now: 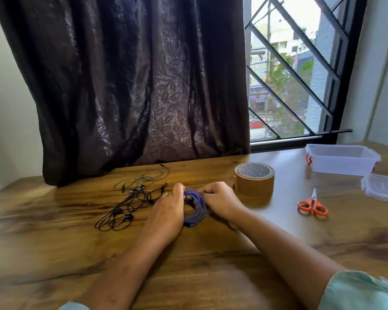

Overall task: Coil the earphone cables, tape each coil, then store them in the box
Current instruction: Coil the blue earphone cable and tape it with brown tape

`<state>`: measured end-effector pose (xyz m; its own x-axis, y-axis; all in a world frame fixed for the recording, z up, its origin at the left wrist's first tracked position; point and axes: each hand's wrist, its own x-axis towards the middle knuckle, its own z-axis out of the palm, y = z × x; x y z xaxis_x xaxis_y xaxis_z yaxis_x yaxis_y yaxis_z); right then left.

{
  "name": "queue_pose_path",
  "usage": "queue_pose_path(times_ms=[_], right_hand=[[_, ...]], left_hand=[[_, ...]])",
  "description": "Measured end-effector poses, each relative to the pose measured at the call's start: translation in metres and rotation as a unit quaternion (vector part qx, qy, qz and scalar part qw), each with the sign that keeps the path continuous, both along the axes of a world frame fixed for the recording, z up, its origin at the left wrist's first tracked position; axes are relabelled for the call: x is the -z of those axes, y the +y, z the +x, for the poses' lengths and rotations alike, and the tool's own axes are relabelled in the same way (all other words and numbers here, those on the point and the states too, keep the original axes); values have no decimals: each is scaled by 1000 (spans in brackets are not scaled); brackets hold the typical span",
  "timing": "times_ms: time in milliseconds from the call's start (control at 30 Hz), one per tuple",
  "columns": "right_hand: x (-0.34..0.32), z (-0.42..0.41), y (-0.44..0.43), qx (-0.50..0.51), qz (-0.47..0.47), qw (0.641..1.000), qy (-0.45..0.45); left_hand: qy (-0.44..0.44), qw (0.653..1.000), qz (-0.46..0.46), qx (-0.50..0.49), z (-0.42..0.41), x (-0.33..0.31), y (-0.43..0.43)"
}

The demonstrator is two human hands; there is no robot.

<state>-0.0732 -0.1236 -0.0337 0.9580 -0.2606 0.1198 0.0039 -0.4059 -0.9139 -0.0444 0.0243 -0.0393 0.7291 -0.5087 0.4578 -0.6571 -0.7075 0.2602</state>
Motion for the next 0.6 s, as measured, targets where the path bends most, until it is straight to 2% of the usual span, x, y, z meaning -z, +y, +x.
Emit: queue_pose_path(times_ms=[67, 100, 133, 300, 600], right_hand=[[-5, -2, 2, -55, 181, 981, 48], [-7, -3, 2, -84, 234, 967, 59], [-9, -6, 2, -108, 245, 961, 62], [-10, -8, 5, -137, 152, 977, 60], [-14, -11, 0, -181, 174, 966, 56]], left_hand=[[-10, 1000, 10, -2, 2, 1, 1], [-15, 1000, 20, -6, 4, 2, 2], [-16, 1000, 22, -9, 4, 3, 2], [16, 1000, -4, 13, 2, -2, 3], [54, 988, -69, 128, 17, 2, 10]])
